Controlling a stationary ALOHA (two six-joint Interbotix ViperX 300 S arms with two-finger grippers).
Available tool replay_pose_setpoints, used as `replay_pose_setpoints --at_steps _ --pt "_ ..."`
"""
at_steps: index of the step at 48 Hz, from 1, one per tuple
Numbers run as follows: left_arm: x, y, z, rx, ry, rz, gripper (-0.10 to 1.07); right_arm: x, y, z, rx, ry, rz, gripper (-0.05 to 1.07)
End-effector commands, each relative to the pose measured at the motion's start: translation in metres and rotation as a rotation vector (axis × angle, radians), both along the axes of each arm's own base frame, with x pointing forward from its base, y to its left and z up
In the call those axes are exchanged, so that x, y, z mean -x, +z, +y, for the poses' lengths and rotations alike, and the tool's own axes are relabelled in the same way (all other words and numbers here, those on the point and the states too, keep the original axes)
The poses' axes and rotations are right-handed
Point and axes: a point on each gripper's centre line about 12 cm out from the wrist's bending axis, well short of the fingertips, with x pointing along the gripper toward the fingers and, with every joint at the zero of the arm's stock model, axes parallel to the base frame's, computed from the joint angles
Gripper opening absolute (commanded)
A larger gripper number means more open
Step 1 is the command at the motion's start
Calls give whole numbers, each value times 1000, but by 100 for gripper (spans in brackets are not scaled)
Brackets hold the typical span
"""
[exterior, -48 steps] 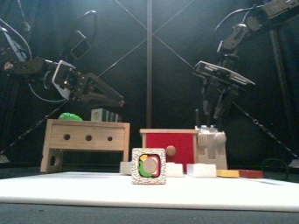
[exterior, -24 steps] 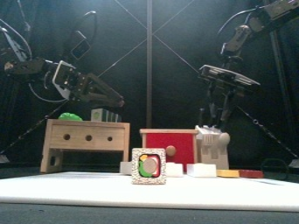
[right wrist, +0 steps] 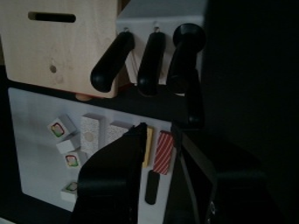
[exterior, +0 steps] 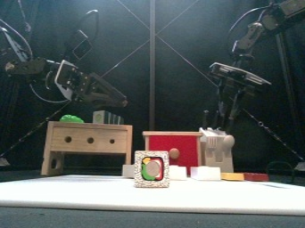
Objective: Place piece of sushi to top left
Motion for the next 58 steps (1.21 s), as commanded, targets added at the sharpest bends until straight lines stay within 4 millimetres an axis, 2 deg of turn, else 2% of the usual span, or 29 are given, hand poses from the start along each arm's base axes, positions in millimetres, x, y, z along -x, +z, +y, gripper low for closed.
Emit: replay_pose_setpoints --at_steps 1,8,16,24,33,45,51,58 --pt "0 11 1 -5 6 -38 77 -7 6 17 14 74 -33 70" --pt "2 10 -1 -3 0 -32 77 -14 -1 35 48 169 -29 70" --pt "5 -5 -2 6 -1 38 77 -22 -5 56 160 328 -46 70" --pt "4 -16 -6 20 -7 116 77 -27 -17 69 259 457 -72 70" --pt "-4 -22 -15 16 -35 198 78 -33 -36 75 299 546 -88 70" --pt "-21 -28 -16 -49 -78 346 78 -34 -61 79 309 606 -44 70" --pt "-28 -32 -12 -100 -90 461 78 -37 -66 84 310 639 -51 70" --pt "-37 -25 -8 -138 -81 552 78 -36 -69 86 302 642 -42 70"
